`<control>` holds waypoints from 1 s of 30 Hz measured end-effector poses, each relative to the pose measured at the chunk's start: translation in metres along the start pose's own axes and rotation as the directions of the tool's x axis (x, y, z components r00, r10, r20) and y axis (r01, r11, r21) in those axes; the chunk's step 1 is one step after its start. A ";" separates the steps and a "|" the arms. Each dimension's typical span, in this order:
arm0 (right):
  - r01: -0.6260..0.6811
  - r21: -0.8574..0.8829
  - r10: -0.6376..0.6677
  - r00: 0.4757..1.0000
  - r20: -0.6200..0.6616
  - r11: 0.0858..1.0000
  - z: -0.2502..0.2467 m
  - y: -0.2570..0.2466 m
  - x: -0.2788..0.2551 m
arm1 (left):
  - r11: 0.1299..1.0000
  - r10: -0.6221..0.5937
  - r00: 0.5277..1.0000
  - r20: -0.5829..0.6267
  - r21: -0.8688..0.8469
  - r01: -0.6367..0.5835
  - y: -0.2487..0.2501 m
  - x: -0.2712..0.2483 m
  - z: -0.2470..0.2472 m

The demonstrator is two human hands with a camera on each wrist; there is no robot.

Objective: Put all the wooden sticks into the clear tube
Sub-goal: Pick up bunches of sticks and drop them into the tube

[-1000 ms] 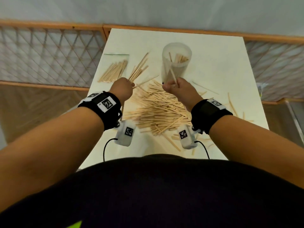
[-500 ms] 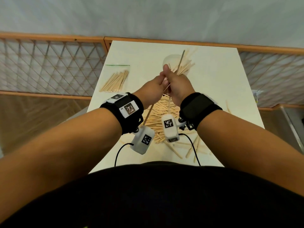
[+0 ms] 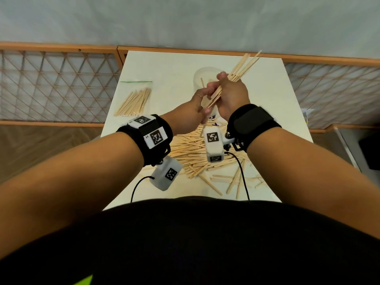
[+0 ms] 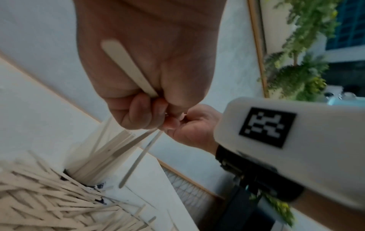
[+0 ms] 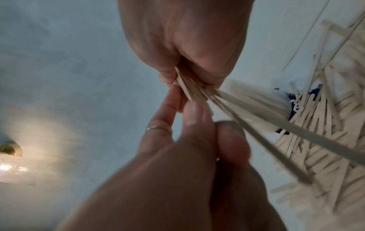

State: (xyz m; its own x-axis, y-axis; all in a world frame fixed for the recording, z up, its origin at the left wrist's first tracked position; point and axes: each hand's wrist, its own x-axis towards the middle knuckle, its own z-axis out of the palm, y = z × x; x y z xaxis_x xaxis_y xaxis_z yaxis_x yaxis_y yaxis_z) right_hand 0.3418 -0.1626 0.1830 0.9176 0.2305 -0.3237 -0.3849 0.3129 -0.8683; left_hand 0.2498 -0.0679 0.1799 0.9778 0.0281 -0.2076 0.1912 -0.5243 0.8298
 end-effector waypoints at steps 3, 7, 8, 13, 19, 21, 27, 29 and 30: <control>0.029 0.026 -0.029 0.999 0.021 0.999 -0.005 -0.007 0.003 | 0.995 0.030 0.999 0.014 0.099 -0.032 0.000 0.000 -0.003; 0.067 0.057 -0.066 0.998 -0.025 0.996 -0.011 -0.014 0.010 | 0.973 -0.033 0.999 0.030 0.229 0.025 -0.010 0.004 -0.009; 0.079 0.040 -0.078 0.996 -0.044 0.996 -0.014 -0.017 0.012 | 0.971 -0.056 0.998 0.027 0.235 0.048 -0.013 0.004 -0.012; 0.111 -0.193 -0.098 0.992 0.075 0.975 -0.018 -0.016 0.009 | 0.997 -0.075 0.984 -0.159 -0.048 0.068 -0.028 0.008 -0.025; 0.155 -0.451 0.008 0.941 0.339 0.879 -0.006 0.004 -0.013 | 0.929 -0.009 0.928 -0.373 -0.347 -0.130 -0.001 0.021 -0.045; 0.159 -0.469 0.036 0.924 0.381 0.869 -0.001 0.008 -0.018 | 0.898 0.012 0.933 -0.359 -0.406 -0.168 0.011 0.023 -0.046; 0.201 -0.471 0.002 0.918 0.396 0.859 0.012 -0.001 -0.021 | 0.816 -0.041 0.948 -0.315 -0.559 -0.150 0.012 0.022 -0.036; 0.211 -0.441 -0.034 0.926 0.377 0.872 0.014 -0.010 -0.018 | 0.777 -0.111 0.955 -0.275 -0.623 -0.089 0.001 0.020 -0.032; 0.211 -0.412 -0.052 0.930 0.365 0.886 0.014 -0.015 -0.016 | 0.749 -0.151 0.960 -0.237 -0.661 -0.045 -0.004 0.018 -0.030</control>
State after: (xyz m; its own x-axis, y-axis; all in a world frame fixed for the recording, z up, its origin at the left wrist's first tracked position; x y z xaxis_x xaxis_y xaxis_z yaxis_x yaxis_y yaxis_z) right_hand 0.3311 -0.1577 0.2066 0.8371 0.5339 -0.1190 -0.1066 -0.0541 -0.9928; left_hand 0.2697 -0.0399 0.1885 0.9298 0.3080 -0.2015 0.1553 0.1680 0.9735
